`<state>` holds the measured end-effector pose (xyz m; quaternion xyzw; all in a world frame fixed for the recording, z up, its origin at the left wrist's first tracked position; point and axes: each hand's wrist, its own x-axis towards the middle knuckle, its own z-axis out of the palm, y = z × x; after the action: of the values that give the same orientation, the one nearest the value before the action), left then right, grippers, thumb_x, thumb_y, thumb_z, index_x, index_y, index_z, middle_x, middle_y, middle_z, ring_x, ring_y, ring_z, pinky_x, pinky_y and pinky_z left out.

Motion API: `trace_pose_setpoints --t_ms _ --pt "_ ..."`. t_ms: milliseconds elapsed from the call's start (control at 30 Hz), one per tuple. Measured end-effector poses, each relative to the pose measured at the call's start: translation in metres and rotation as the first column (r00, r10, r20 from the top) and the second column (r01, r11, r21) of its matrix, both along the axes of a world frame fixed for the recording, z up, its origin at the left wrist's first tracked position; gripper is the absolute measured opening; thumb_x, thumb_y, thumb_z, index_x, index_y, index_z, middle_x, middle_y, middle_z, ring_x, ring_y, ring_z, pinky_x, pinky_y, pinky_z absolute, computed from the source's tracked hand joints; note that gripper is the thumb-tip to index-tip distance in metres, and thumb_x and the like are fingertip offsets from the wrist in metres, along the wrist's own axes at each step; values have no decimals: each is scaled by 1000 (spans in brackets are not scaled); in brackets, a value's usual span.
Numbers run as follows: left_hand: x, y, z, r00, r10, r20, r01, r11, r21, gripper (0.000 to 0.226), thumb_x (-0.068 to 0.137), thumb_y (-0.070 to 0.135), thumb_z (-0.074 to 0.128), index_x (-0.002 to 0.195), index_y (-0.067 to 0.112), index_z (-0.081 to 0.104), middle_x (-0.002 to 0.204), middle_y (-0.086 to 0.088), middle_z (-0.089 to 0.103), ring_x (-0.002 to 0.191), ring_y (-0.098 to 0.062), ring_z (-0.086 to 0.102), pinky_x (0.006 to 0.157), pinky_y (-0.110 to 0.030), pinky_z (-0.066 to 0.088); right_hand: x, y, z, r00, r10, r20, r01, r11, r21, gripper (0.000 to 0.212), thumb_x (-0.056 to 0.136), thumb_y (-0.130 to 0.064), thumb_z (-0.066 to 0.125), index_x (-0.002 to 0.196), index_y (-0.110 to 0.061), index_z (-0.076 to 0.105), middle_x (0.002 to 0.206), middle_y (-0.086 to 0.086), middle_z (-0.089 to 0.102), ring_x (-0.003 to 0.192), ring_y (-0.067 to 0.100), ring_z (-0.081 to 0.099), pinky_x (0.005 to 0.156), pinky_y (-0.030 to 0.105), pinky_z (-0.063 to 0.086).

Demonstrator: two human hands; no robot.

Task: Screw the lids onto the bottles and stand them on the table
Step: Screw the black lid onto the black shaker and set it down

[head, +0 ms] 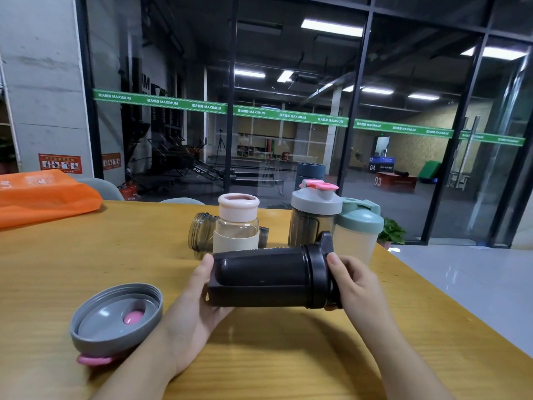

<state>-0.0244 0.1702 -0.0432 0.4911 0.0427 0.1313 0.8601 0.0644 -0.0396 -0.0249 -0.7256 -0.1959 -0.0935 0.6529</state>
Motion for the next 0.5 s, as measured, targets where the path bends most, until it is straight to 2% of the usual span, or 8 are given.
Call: trace_pose_setpoints --t_ms 67,133,200,267,367,433,500 --pt "0 -1 0 999 23 -45 -22 1000 2 68 74 55 52 128 14 54 122 -14 65 113 -34 62 99 -46 45 1 -1 -1 998 -2 69 -1 999 38 16 93 -27 53 90 -17 64 76 3 65 56 3 60 46 24 50" --pt "-2 -5 2 996 52 -78 -51 999 15 71 66 57 53 122 14 56 119 -17 66 107 -40 63 91 -46 49 4 -3 -2 991 3 132 -10 999 53 13 89 -30 55 94 -22 63 87 3 68 66 0 62 53 16 49" --pt "-2 -7 5 991 80 -108 -75 996 53 68 62 59 54 114 14 57 111 -18 66 96 -41 64 85 -46 51 6 -4 -5 987 14 161 -21 999 44 20 85 -42 61 100 -29 62 95 2 70 76 6 66 59 19 51" --pt "-3 -9 6 982 111 -152 -98 991 88 67 60 61 54 108 14 57 97 -18 66 79 -35 62 76 -41 52 8 -4 -7 984 18 175 -26 999 42 26 80 -46 63 103 -33 61 94 -1 71 80 13 67 61 24 53" --pt "-3 -9 8 972 134 -193 -118 989 89 62 65 59 56 105 13 59 87 -15 63 65 -26 56 63 -34 48 10 -4 -9 975 28 219 -37 999 37 32 78 -49 65 105 -33 61 89 -5 72 79 10 68 61 22 52" --pt "-2 -8 7 973 124 -192 -111 991 78 55 75 51 59 110 9 59 87 -16 61 66 -25 54 62 -33 47 8 -5 -8 972 38 230 -48 998 39 25 83 -43 65 106 -34 60 88 -4 72 79 10 68 62 21 51" --pt "-2 -7 5 980 107 -168 -100 994 47 48 81 41 59 114 7 58 94 -18 59 72 -26 54 64 -33 47 8 -5 -9 974 33 223 -41 999 32 28 78 -40 57 105 -33 60 93 -3 71 79 10 67 63 21 51"
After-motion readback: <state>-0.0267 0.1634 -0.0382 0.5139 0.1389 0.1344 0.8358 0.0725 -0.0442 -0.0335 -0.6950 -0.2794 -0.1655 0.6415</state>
